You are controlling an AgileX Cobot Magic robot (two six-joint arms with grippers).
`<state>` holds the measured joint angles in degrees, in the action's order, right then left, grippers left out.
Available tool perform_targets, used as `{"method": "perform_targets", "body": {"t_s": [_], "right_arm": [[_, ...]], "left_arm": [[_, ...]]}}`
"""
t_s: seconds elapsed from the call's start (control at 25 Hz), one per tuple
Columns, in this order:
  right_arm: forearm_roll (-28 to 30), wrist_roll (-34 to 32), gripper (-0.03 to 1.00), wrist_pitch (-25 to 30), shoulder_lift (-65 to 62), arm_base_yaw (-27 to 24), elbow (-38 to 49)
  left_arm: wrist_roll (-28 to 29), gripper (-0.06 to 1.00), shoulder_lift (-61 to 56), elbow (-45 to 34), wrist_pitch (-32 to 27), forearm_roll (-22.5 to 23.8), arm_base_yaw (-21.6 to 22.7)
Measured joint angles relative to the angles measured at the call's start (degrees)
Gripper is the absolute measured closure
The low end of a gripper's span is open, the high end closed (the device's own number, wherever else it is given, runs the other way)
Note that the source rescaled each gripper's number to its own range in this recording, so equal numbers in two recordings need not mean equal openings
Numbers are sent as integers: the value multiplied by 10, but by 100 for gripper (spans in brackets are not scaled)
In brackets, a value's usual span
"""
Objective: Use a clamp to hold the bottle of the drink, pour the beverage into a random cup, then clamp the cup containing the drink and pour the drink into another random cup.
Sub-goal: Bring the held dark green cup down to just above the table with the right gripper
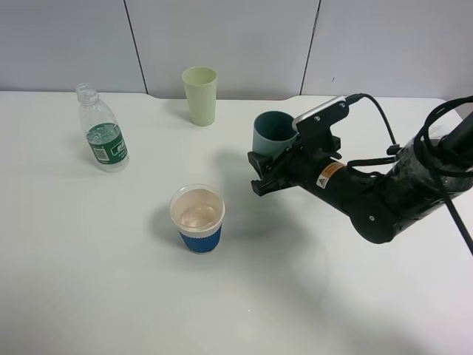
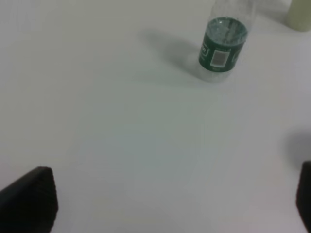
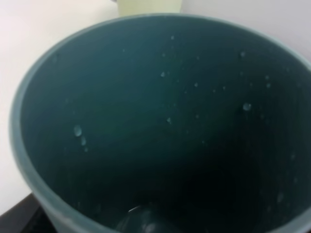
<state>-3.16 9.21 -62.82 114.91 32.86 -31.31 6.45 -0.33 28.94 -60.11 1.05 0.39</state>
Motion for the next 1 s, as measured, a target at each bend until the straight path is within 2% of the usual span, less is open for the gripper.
{"method": "perform_targets", "body": {"t_s": [1.0], "right_arm": [[-19, -32, 96, 43, 0, 0, -6]], "left_arm": [[0, -6, 0, 0, 0, 0, 0]]}}
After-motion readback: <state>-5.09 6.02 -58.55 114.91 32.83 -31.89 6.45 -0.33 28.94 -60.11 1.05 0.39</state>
